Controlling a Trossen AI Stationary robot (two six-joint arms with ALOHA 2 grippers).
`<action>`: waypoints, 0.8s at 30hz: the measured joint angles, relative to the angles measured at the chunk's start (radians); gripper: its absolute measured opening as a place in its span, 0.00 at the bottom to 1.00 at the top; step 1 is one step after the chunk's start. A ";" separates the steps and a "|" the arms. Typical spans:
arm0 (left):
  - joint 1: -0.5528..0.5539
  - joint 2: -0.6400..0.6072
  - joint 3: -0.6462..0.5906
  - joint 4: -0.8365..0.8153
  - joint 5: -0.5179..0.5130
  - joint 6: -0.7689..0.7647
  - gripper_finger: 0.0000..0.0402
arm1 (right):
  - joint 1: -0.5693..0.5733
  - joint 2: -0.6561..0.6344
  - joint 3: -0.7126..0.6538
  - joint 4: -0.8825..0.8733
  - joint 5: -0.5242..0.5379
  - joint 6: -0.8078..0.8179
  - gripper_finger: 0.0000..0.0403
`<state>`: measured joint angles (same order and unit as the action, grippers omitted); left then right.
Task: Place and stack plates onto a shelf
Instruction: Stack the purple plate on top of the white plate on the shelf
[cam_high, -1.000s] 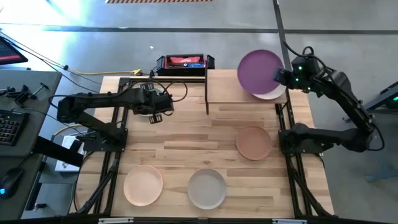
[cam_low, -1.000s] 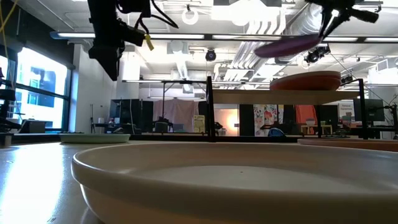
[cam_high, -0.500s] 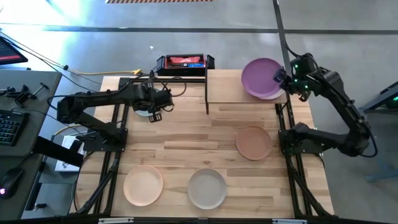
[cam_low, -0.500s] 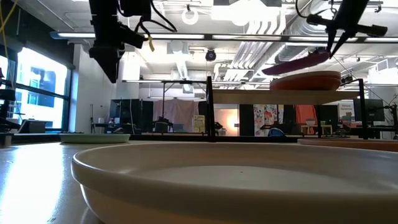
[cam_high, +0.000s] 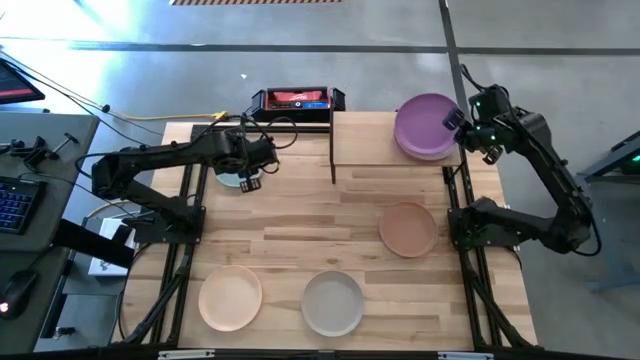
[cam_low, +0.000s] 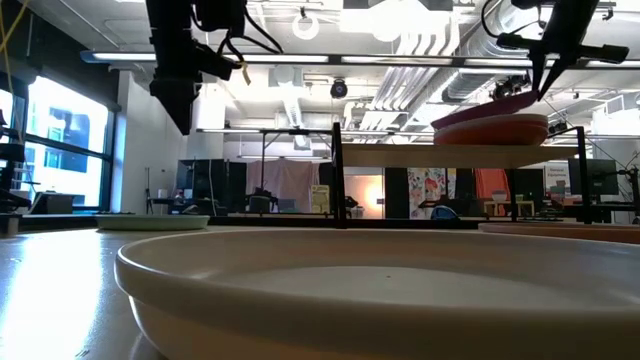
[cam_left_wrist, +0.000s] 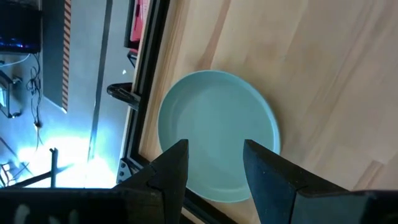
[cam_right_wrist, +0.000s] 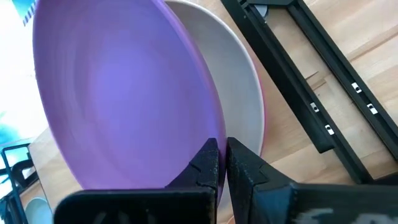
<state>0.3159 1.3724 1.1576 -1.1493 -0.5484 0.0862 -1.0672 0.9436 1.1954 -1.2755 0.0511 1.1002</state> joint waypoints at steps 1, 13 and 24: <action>0.002 0.000 0.000 0.004 0.000 0.006 0.36 | 0.000 0.003 0.000 0.000 0.001 0.000 0.00; 0.018 0.000 0.000 0.025 0.045 0.013 0.36 | 0.000 0.061 0.000 0.001 0.001 -0.007 0.00; 0.018 0.000 0.000 0.025 0.045 0.016 0.36 | 0.000 0.065 0.000 -0.042 0.011 -0.030 0.00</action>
<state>0.3344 1.3727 1.1576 -1.1240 -0.5034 0.1020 -1.0668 1.0084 1.1954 -1.3177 0.0623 1.0702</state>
